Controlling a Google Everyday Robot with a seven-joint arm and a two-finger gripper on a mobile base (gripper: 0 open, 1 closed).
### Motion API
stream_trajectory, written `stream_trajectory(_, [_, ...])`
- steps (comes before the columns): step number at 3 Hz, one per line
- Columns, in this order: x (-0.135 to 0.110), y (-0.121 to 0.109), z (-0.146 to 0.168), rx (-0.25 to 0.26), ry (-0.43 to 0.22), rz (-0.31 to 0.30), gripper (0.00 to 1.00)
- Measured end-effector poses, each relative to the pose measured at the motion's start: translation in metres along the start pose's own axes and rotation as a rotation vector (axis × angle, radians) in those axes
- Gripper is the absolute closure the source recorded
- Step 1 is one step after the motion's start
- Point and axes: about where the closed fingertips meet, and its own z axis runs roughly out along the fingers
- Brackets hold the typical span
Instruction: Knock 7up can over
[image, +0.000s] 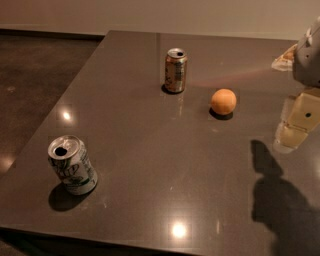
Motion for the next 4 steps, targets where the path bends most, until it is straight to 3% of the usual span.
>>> stream_trajectory(2, [-0.003,0.0,0.0,0.005,-0.012,-0.001,0.0])
stream_trajectory(4, [-0.048,0.009,0.023,0.003,-0.113,-0.04,0.0])
